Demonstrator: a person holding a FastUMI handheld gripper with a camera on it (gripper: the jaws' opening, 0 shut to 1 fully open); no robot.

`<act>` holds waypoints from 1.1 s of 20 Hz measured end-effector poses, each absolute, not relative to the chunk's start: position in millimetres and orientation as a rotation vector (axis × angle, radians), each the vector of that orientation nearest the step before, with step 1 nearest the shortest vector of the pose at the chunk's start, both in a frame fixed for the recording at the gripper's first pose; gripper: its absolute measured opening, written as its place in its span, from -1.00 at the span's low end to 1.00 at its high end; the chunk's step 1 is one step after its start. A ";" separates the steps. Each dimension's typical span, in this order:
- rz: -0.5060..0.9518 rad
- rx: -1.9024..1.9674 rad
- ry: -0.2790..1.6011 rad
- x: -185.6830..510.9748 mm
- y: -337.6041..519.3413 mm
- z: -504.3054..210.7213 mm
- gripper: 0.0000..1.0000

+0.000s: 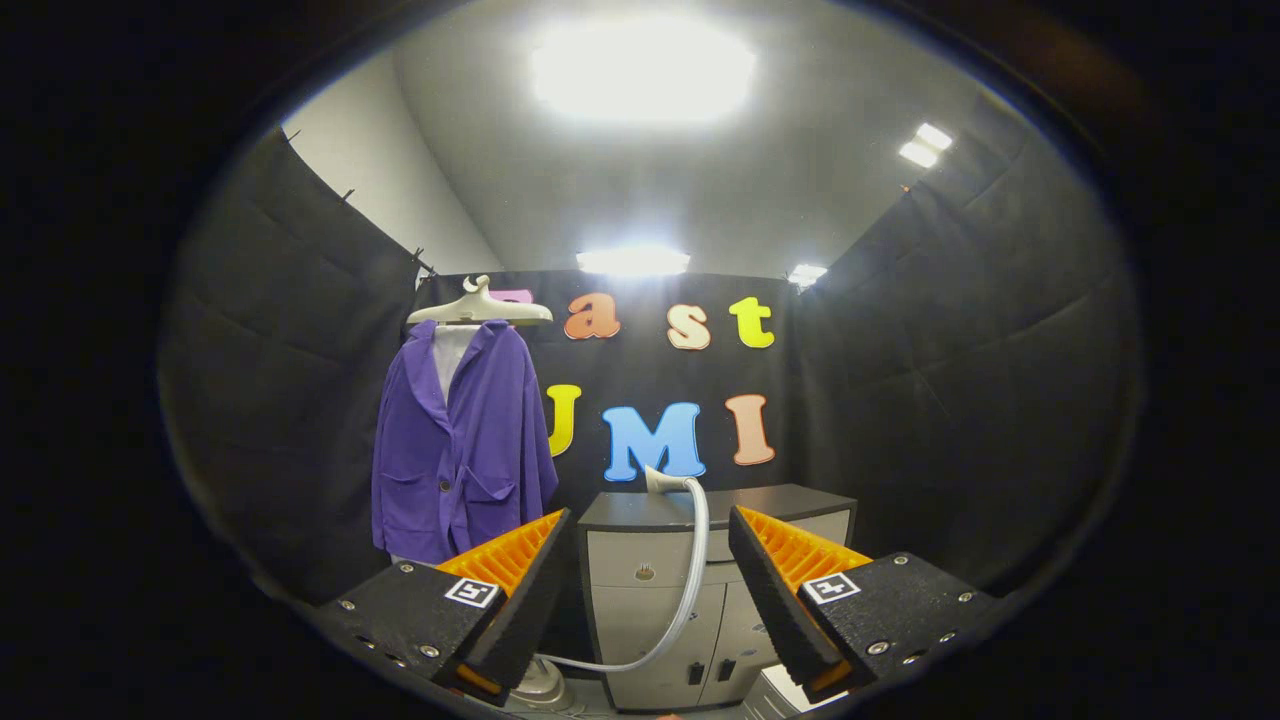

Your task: Iron the clothes twice with a garment steamer, once on the left side and once on the right side.

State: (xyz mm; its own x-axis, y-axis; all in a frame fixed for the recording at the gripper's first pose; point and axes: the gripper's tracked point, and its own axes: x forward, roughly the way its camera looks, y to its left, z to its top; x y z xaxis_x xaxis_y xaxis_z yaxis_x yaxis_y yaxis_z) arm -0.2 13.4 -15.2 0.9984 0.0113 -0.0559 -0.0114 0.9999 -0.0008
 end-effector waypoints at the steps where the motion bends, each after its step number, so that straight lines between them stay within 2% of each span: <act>1: 0.015 0.003 0.058 -0.8 14.7 -14.6 0.87; 22: 0.016 -0.023 0.088 -2.5 12.3 -23.7 0.87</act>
State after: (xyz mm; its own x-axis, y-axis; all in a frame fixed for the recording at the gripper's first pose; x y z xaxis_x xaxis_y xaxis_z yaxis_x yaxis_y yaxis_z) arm -2.5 12.3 -23.7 0.9960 0.0147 -0.0884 -0.0167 0.9996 -0.0221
